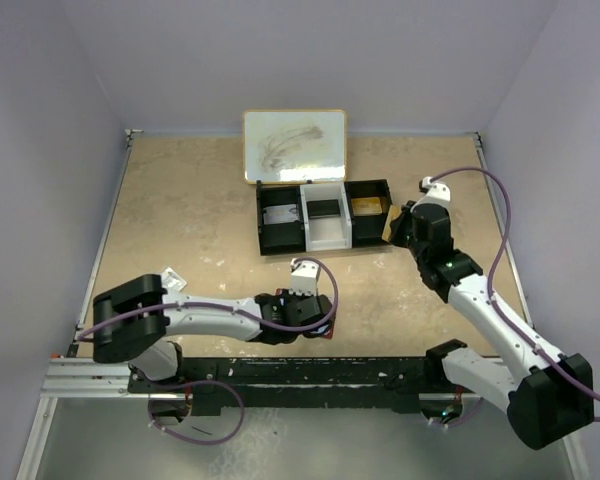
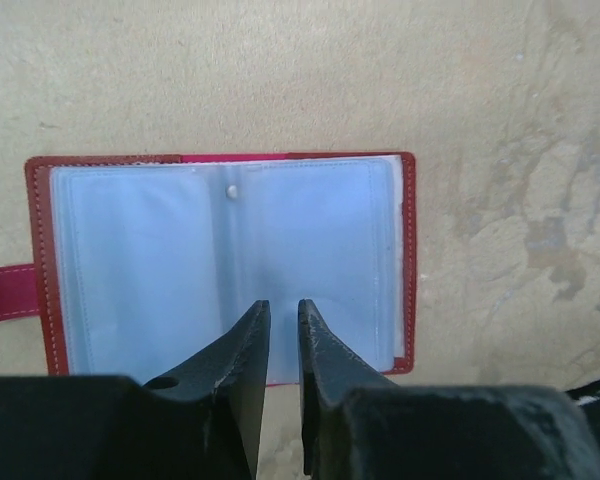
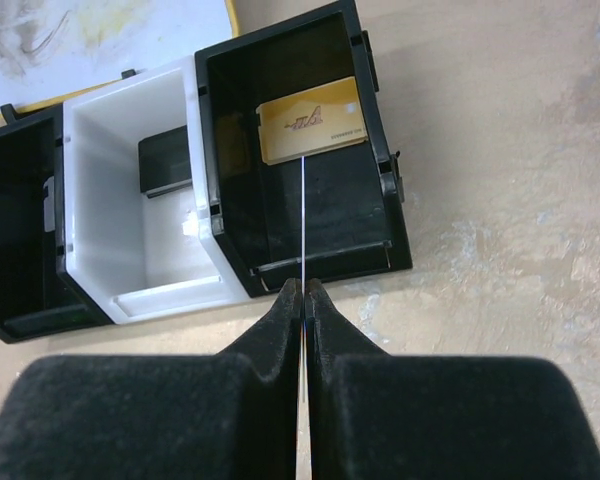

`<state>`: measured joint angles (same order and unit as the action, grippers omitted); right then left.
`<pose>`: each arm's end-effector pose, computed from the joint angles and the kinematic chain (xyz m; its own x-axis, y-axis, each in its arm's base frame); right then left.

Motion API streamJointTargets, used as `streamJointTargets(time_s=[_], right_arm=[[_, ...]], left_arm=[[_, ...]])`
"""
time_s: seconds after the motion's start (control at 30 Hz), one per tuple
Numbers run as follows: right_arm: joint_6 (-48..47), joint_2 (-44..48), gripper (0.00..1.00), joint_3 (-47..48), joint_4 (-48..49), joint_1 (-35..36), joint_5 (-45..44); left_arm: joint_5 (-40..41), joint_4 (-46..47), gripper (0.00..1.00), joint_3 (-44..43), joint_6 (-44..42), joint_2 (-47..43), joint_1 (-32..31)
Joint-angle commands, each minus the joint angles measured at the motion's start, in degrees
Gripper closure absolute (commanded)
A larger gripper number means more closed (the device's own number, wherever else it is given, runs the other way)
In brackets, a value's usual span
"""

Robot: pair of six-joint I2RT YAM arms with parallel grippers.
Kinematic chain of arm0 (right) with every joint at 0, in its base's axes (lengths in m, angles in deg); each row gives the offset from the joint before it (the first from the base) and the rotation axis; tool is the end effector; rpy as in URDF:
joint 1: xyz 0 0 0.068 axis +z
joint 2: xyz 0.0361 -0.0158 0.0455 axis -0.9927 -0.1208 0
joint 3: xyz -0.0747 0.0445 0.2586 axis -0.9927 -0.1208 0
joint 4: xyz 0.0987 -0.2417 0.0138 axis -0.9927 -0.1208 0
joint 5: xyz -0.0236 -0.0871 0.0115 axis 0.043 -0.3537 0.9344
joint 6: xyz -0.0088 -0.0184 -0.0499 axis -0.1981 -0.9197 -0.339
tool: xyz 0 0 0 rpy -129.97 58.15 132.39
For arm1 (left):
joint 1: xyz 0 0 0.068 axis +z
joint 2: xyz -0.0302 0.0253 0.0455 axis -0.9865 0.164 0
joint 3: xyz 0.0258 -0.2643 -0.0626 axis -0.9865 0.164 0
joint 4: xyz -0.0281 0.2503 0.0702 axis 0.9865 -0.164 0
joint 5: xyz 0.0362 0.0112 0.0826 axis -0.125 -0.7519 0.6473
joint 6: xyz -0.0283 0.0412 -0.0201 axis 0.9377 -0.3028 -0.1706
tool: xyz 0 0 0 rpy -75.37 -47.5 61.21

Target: Take the credit cards out of the card holder

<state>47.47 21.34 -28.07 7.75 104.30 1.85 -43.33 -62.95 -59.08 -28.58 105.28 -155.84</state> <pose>0.2179 0.0741 0.2825 -0.3282 0.3676 -0.8701 0.0597 0.9274 0.3693 0.0949 -0.2834 0.1619 -0.7468 -0.0181 -0.6648 0.1647 0.9635 -0.2112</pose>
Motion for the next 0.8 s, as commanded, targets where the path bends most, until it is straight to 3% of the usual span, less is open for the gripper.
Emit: streamJointTargets(time_s=[0.0, 0.23, 0.33, 0.57, 0.77], right_arm=[[-4.5, -1.05, 1.0, 3.67, 3.46, -1.31, 2.92], [-8.56, -3.08, 1.0, 5.45, 5.04, -1.64, 3.57], [-10.31, -2.13, 1.0, 5.01, 7.2, -1.64, 5.72], [-19.27, 2.67, 1.0, 1.81, 15.81, -1.63, 10.94], [-32.12, 3.83, 1.0, -0.04, 20.55, -1.63, 14.85]], left_arm=[[2.4, -1.0, 0.84, -0.19, -3.17, -8.79, 0.32], [7.07, -6.4, 0.8, -0.18, -5.31, -19.06, 0.65], [5.98, -8.94, 0.7, 1.14, -8.32, -23.18, 3.27], [2.74, -20.75, 0.41, -2.95, -21.67, -31.63, 22.79], [2.97, -21.74, 0.3, -1.36, -28.2, -35.71, 35.03]])
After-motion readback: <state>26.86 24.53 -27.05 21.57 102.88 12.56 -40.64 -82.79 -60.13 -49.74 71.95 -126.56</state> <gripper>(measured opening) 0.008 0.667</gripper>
